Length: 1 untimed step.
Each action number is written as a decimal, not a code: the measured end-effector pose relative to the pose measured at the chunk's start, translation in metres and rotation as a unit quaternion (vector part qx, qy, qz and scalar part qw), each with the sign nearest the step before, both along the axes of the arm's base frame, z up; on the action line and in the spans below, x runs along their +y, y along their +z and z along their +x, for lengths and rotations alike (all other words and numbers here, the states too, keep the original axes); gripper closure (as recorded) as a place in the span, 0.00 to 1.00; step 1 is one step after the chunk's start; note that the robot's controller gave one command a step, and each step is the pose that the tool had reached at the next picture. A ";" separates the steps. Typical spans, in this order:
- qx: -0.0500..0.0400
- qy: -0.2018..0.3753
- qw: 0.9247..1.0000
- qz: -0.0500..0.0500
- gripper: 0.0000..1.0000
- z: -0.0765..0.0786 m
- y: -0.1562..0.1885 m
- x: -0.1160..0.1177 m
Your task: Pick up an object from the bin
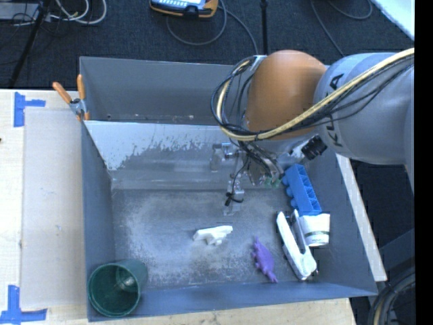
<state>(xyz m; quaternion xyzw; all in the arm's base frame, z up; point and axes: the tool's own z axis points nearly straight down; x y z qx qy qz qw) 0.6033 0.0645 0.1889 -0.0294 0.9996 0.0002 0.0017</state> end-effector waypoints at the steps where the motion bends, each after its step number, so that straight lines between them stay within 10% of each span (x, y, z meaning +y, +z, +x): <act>1: 0.001 -0.006 1.000 0.000 0.00 -0.013 -0.061 -0.013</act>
Offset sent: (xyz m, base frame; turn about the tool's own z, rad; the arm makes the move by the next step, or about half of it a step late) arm -0.0238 -0.0274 -0.1058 -0.0208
